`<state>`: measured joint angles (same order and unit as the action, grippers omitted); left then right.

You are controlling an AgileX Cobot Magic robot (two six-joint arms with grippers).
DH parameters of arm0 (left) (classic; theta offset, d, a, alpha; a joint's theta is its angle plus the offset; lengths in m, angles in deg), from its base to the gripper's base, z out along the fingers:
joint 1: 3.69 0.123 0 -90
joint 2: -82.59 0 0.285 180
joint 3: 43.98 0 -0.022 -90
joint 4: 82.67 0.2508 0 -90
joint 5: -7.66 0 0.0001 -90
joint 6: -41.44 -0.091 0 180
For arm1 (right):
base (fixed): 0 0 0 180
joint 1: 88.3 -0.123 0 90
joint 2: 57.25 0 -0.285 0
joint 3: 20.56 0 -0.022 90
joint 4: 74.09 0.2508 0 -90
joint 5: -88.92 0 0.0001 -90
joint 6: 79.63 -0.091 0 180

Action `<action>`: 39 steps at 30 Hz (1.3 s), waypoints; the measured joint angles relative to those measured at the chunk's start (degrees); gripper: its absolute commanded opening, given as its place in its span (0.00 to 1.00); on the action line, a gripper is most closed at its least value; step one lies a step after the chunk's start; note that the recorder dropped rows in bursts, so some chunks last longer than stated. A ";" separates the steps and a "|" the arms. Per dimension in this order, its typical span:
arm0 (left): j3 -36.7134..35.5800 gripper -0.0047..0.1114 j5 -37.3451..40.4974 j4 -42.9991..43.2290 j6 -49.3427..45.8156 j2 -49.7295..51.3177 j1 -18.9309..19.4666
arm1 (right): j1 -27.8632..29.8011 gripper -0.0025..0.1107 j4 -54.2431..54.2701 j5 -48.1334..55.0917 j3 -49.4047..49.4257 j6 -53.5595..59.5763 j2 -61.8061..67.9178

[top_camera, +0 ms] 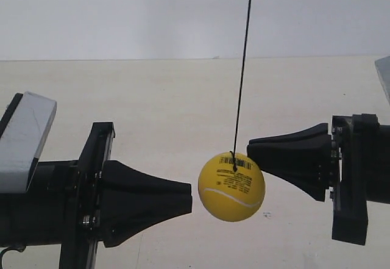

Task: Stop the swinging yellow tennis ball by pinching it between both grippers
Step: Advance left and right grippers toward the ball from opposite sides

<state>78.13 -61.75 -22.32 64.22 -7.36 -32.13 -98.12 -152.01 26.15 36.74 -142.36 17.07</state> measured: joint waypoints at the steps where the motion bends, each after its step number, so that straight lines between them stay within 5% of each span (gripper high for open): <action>1: 0.00 0.08 0.00 0.13 0.00 0.00 0.00 | 0.00 0.02 -0.11 0.00 0.00 -0.08 0.00; 24: 0.00 0.08 0.00 1.70 0.00 0.00 0.00 | 0.00 0.02 -3.50 -1.83 0.00 -1.14 0.00; 39: 0.00 0.08 0.00 0.54 0.00 0.00 0.00 | 0.00 0.02 -4.79 5.82 0.00 -2.94 0.00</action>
<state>78.13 -61.75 -21.78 64.22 -7.36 -32.13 -98.12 -156.80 31.97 36.74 -145.29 17.07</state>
